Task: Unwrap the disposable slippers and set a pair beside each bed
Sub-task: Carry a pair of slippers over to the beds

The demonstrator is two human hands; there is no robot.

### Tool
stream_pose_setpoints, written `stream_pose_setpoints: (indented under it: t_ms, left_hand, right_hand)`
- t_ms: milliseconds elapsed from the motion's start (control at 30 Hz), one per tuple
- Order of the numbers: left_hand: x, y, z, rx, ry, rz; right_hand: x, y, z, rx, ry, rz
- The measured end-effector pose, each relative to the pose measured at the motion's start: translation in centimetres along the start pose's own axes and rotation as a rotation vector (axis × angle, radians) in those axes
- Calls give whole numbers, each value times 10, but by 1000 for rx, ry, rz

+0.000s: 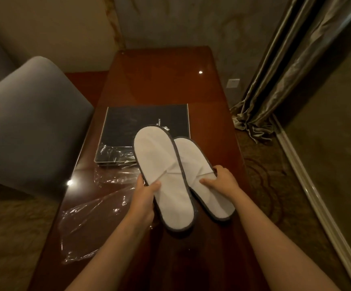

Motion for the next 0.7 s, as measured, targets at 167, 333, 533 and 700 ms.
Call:
stream_pose_setpoints:
  t_ms: [167,333,533,700]
  left_hand:
    - [-11,1,-11,-25,24,14]
    - [-30,1,-28,-55,31,29]
    - [-59,-13,-55,-70,93,37]
    - [-88,-47,-76,-138,179,-11]
  right_hand:
    - [-10,-20,3,259,-50,42]
    - [-29,-75,8,500,-32,-81]
    - [-67,-127,50,642,-140,-115]
    - [-110,-120,113,719,-205,82]
Point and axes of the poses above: each hand's wrist, its own x-axis towards the middle knuckle, its own y-axis out of the palm, z = x × y, the point moved 5 cm from there along x, towards the middle knuckle, and after that the axes turned 13 degrees about -z, right-handed, at the moved point
